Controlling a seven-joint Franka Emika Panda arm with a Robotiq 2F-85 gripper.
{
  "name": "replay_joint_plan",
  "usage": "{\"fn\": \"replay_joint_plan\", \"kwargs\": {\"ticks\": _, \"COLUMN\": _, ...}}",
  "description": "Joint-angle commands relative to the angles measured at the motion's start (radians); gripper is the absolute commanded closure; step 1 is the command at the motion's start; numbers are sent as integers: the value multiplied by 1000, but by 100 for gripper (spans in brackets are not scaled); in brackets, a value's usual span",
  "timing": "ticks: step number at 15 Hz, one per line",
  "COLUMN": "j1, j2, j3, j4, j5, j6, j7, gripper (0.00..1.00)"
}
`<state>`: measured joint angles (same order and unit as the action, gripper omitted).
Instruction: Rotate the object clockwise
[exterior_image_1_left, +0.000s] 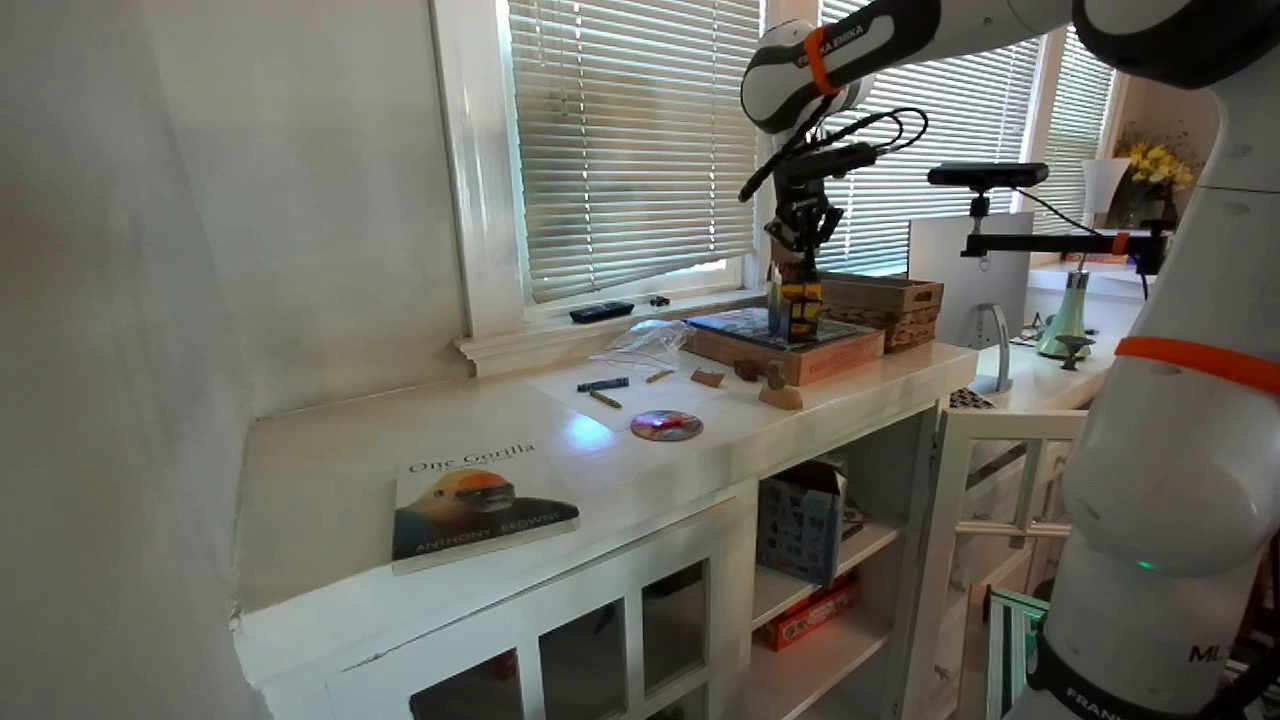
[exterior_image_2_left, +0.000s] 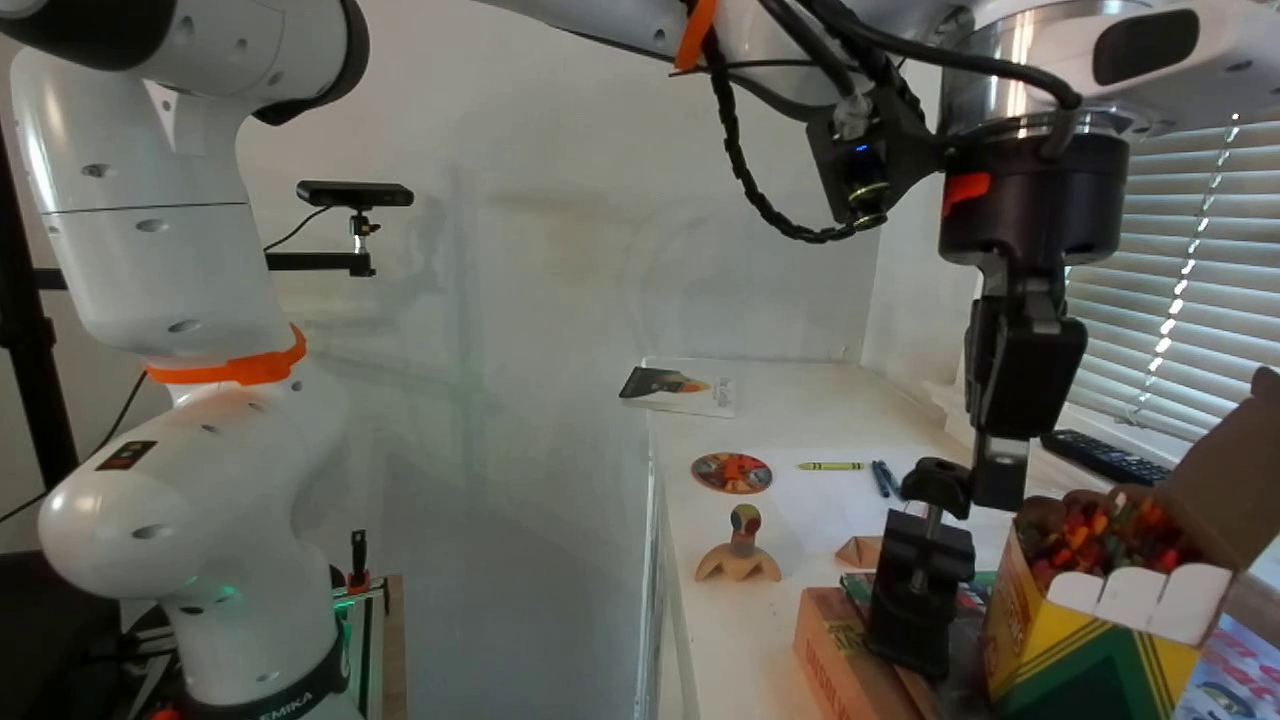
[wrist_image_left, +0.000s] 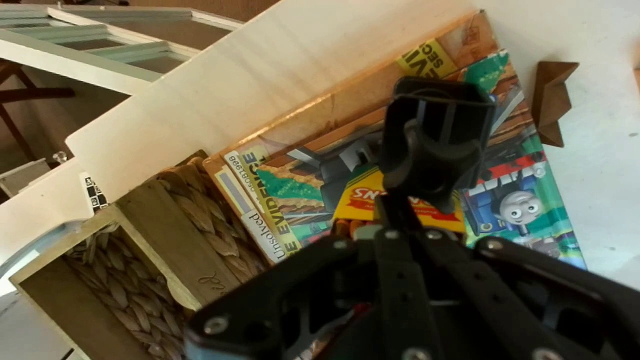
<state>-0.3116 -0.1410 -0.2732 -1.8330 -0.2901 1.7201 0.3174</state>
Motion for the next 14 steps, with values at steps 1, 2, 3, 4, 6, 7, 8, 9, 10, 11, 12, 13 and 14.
{"fn": "replay_joint_plan", "kwargs": {"ticks": 1, "j1": -4, "j2": -19, "j3": 0, "j4": -8, "j5": -13, "j6": -40, "j7": 23, "gripper": 100}}
{"fn": "replay_joint_plan", "kwargs": {"ticks": 2, "j1": -5, "j2": -23, "j3": -1, "j4": -10, "j5": -12, "j6": -45, "j7": 23, "gripper": 100}}
{"fn": "replay_joint_plan", "kwargs": {"ticks": 3, "j1": -5, "j2": -28, "j3": -3, "j4": -15, "j5": -5, "j6": -49, "j7": 19, "gripper": 100}}
{"fn": "replay_joint_plan", "kwargs": {"ticks": 4, "j1": -5, "j2": -30, "j3": -3, "j4": -16, "j5": -3, "j6": -55, "j7": 20, "gripper": 100}}
{"fn": "replay_joint_plan", "kwargs": {"ticks": 6, "j1": -6, "j2": -41, "j3": -4, "j4": -23, "j5": -4, "j6": -64, "j7": 21, "gripper": 100}}
{"fn": "replay_joint_plan", "kwargs": {"ticks": 7, "j1": -6, "j2": -45, "j3": -5, "j4": -25, "j5": -2, "j6": -67, "j7": 21, "gripper": 100}}
{"fn": "replay_joint_plan", "kwargs": {"ticks": 8, "j1": -7, "j2": -50, "j3": -6, "j4": -28, "j5": 1, "j6": -72, "j7": 19, "gripper": 100}}
{"fn": "replay_joint_plan", "kwargs": {"ticks": 9, "j1": -7, "j2": -55, "j3": -6, "j4": -31, "j5": 3, "j6": -77, "j7": 19, "gripper": 100}}
{"fn": "replay_joint_plan", "kwargs": {"ticks": 10, "j1": -7, "j2": -61, "j3": -6, "j4": -37, "j5": 6, "j6": -81, "j7": 17, "gripper": 100}}
{"fn": "replay_joint_plan", "kwargs": {"ticks": 11, "j1": -6, "j2": -66, "j3": -5, "j4": -42, "j5": 6, "j6": -85, "j7": 18, "gripper": 100}}
{"fn": "replay_joint_plan", "kwargs": {"ticks": 12, "j1": -6, "j2": -73, "j3": -5, "j4": -49, "j5": 9, "j6": -89, "j7": 17, "gripper": 100}}
{"fn": "replay_joint_plan", "kwargs": {"ticks": 13, "j1": -6, "j2": -79, "j3": -5, "j4": -57, "j5": 12, "j6": -87, "j7": 17, "gripper": 100}}
{"fn": "replay_joint_plan", "kwargs": {"ticks": 14, "j1": -5, "j2": -83, "j3": -5, "j4": -63, "j5": 16, "j6": -85, "j7": 16, "gripper": 100}}
